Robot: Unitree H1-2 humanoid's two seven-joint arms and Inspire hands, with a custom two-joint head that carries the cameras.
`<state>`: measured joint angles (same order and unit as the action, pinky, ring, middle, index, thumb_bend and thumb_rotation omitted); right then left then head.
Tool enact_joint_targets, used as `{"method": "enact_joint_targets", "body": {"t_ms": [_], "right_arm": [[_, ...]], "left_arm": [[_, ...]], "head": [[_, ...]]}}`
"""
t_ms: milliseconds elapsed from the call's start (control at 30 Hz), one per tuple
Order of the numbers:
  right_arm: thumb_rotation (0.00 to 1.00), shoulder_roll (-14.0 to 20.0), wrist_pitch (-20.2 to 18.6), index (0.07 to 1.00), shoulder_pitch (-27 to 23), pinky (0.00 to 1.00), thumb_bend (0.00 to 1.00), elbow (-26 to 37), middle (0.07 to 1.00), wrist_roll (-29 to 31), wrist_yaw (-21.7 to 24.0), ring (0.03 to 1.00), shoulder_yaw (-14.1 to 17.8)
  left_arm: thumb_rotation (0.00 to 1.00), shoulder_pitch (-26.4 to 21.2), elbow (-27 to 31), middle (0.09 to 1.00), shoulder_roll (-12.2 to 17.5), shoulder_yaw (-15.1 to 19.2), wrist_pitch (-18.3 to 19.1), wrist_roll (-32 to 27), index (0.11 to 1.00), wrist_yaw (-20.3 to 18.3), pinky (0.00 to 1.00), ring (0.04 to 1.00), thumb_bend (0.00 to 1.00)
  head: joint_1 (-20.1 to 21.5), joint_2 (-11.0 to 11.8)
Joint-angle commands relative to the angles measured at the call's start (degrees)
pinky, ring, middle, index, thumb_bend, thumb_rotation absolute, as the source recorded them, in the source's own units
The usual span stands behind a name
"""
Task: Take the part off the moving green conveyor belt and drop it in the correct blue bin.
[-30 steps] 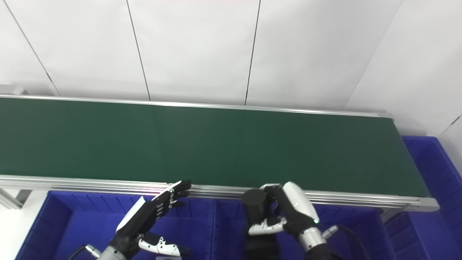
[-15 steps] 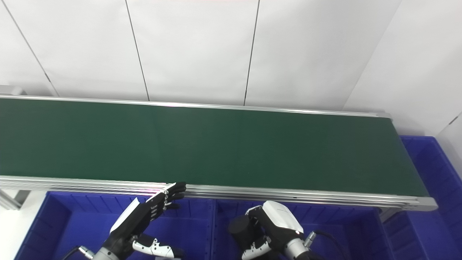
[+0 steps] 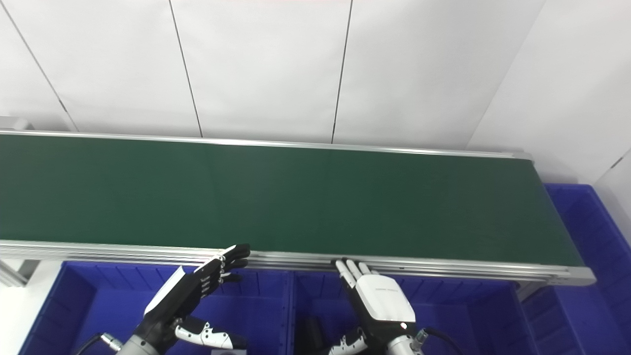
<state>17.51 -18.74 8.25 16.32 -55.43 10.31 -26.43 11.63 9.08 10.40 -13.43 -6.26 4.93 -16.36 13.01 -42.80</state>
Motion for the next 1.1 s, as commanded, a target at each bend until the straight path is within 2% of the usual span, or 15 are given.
{"method": "enact_joint_targets", "body": {"t_ms": [0, 133, 267, 367, 467, 633, 733, 800, 933, 1067], "right_arm": [[0.27, -0.9, 2.7, 1.0, 0.3, 0.98, 0.92, 3.0, 1.0, 0.3, -2.5, 1.0, 1.2], [0.27, -3.3, 3.7, 1.0, 2.6, 1.0, 0.91, 5.1, 1.0, 7.5, -3.2, 1.0, 4.2], [0.29, -5.5, 6.8, 1.0, 4.7, 0.88, 0.92, 6.3, 1.0, 18.9, -3.5, 1.0, 8.1], [0.32, -6.6, 9.4, 1.0, 6.4, 0.83, 0.93, 7.3, 1.0, 27.2, -3.4, 1.0, 10.6], [0.36, -7.6, 10.7, 1.0, 8.0, 0.86, 0.96, 8.2, 1.0, 32.9, -3.5, 0.975, 12.4], [0.35, -8.5, 12.7, 1.0, 9.3, 0.93, 0.94, 8.4, 0.999, 40.3, -2.9, 0.975, 14.5], [0.35, -8.4, 13.2, 1.0, 9.4, 0.93, 0.93, 7.7, 0.987, 42.1, -2.7, 0.965, 14.8], [0.37, -8.0, 13.2, 1.0, 9.3, 0.89, 0.93, 7.3, 0.97, 40.8, -2.9, 0.938, 14.4], [0.35, -8.0, 13.2, 1.0, 9.1, 0.87, 0.93, 6.5, 0.953, 39.7, -3.1, 0.916, 13.9], [0.33, -8.4, 13.0, 1.0, 9.0, 0.85, 0.93, 6.3, 0.947, 39.2, -3.5, 0.907, 14.0]], "left_arm": [[0.08, -0.2, 1.8, 0.923, 0.6, 0.3, -1.0, -0.7, 0.907, -0.1, 0.81, 0.897, 0.81], [0.09, 0.1, 1.9, 0.924, 0.9, 0.3, -1.1, -0.8, 0.906, -0.1, 0.81, 0.898, 0.81], [0.09, 0.3, 1.7, 0.922, 1.1, 0.2, -2.0, -0.5, 0.908, 0.1, 0.81, 0.895, 0.81], [0.09, 0.5, 1.9, 0.923, 1.0, 0.0, -1.8, -0.4, 0.911, 0.3, 0.81, 0.895, 0.81], [0.1, 0.8, 2.2, 0.927, 0.6, 0.0, -1.5, -0.4, 0.913, 0.4, 0.81, 0.9, 0.81], [0.1, 0.9, 2.3, 0.929, -0.3, -0.1, -1.7, 0.6, 0.908, 1.4, 0.8, 0.9, 0.8], [0.1, 0.9, 2.1, 0.933, -0.6, -0.1, -1.8, 0.8, 0.911, 1.5, 0.81, 0.902, 0.8], [0.1, 0.9, 1.9, 0.933, -0.9, 0.0, -1.9, 0.9, 0.915, 1.7, 0.8, 0.903, 0.79], [0.1, 0.9, 1.5, 0.936, -1.4, 0.1, -2.0, 1.1, 0.915, 2.2, 0.8, 0.905, 0.8], [0.09, 1.0, 1.6, 0.939, -1.6, 0.4, -1.7, 0.0, 0.916, 2.2, 0.81, 0.911, 0.8]], "head": [[-0.3, -0.1], [-0.8, 0.0], [-1.4, 0.1], [-3.2, 0.0], [-4.4, -0.1], [-5.9, 0.2], [-6.5, 0.7], [-6.7, 1.0], [-6.9, 1.6], [-7.0, 1.1]]}}
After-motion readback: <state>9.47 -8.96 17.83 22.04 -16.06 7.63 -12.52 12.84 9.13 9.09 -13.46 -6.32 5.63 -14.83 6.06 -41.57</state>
